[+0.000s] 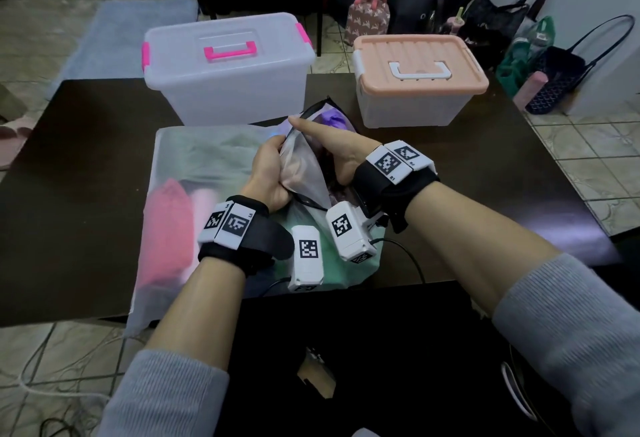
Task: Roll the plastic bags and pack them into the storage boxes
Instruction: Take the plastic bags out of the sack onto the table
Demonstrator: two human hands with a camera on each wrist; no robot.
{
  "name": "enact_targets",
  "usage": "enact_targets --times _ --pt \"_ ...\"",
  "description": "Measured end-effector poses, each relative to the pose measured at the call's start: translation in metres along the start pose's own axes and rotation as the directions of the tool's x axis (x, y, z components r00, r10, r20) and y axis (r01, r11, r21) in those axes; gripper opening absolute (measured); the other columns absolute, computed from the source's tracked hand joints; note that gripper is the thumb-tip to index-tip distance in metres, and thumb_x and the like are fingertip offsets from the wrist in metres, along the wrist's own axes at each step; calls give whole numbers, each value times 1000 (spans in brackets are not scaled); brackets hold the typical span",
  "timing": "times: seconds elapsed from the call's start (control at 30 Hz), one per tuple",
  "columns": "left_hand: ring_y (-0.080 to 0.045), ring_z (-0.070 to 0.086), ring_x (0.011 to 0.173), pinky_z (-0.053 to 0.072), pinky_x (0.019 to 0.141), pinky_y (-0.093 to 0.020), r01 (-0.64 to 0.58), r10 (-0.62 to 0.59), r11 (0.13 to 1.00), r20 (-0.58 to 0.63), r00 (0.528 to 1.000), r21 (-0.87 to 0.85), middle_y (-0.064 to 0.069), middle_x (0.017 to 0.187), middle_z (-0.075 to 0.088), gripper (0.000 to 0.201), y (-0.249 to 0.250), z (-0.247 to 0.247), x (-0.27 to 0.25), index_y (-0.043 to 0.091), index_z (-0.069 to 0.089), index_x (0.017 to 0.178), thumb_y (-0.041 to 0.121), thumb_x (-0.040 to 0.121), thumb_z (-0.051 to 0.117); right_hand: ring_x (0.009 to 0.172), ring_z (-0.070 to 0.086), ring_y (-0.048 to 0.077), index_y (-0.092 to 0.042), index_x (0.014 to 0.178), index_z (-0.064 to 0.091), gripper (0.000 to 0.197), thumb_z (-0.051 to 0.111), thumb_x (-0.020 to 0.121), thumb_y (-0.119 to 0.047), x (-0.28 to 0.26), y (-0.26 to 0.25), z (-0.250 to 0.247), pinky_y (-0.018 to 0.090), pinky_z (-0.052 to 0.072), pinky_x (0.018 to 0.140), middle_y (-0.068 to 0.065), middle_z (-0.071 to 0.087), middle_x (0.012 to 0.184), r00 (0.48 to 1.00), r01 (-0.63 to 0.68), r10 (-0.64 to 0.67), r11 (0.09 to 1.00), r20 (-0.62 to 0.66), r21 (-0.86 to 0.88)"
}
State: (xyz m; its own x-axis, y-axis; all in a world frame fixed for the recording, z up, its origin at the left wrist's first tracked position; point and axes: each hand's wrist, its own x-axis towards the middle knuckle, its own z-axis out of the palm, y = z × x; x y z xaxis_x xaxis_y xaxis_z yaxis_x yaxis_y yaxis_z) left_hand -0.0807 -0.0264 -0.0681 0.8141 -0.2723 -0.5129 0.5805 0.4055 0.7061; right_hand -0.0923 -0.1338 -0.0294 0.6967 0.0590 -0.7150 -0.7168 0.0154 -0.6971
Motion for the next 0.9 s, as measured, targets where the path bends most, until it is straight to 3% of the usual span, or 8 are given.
enact_targets --times 0.17,0.37,0.43,0.5,0.6,0.67,0.77,0.9 --pt "-23 68 76 56 75 -31 -23 24 999 48 999 -36 -13 84 70 36 -2 4 -3 1 64 98 27 97 38 99 63 24 -13 91 67 37 69 78 -48 1 8 0 34 49 89 8 68 108 999 10 -13 998 31 68" --pt "-25 69 86 57 80 -35 -10 27 993 143 989 -120 -17 95 70 43 -4 14 -3 2 65 109 31 98 35 104 65 26 -7 118 61 52 75 76 -36 -5 21 -28 38 50 94 12 69 109 978 207 -197 944 -67 256" --pt "-21 68 72 55 71 -30 -12 31 993 161 987 -118 -11 82 69 46 -8 34 -1 5 74 90 26 98 34 101 66 27 -4 120 61 61 77 71 -35 -10 23 -41 40 52 92 14 69 108 955 293 -250 870 -158 397" --pt "-16 55 58 44 59 -25 -53 61 996 108 992 -71 -1 78 58 40 -12 52 1 10 74 90 27 94 38 93 68 28 -3 111 64 47 72 75 -33 -21 21 -58 38 53 87 15 71 101 939 342 -273 801 -210 491" --pt "-15 33 57 26 54 -30 -99 99 995 11 995 30 -4 75 44 30 -16 61 12 16 67 71 26 90 47 95 66 28 -2 109 62 37 66 81 -26 -37 22 -106 37 53 85 15 70 104 912 401 -270 745 -309 534" --pt "-13 31 56 23 55 -30 -58 58 998 -7 998 24 -1 70 38 26 -19 63 17 18 59 74 31 93 45 89 67 26 -5 107 62 29 62 84 -23 -44 26 -141 33 55 79 12 71 95 899 399 -236 787 -369 471" --pt "-12 33 55 24 55 -28 -13 13 999 12 1000 -37 2 66 36 31 -28 73 26 20 49 70 34 97 41 76 64 22 -8 114 58 37 64 83 -26 -50 35 -185 27 53 62 8 67 89 848 226 -84 951 -523 213" --pt "-9 30 52 22 52 -24 56 -53 998 59 997 -37 3 63 32 41 -42 99 31 20 40 63 39 99 36 107 58 29 1 133 44 78 77 73 -38 -41 46 -234 32 47 88 11 57 125 645 -28 -99 988 -758 -153"
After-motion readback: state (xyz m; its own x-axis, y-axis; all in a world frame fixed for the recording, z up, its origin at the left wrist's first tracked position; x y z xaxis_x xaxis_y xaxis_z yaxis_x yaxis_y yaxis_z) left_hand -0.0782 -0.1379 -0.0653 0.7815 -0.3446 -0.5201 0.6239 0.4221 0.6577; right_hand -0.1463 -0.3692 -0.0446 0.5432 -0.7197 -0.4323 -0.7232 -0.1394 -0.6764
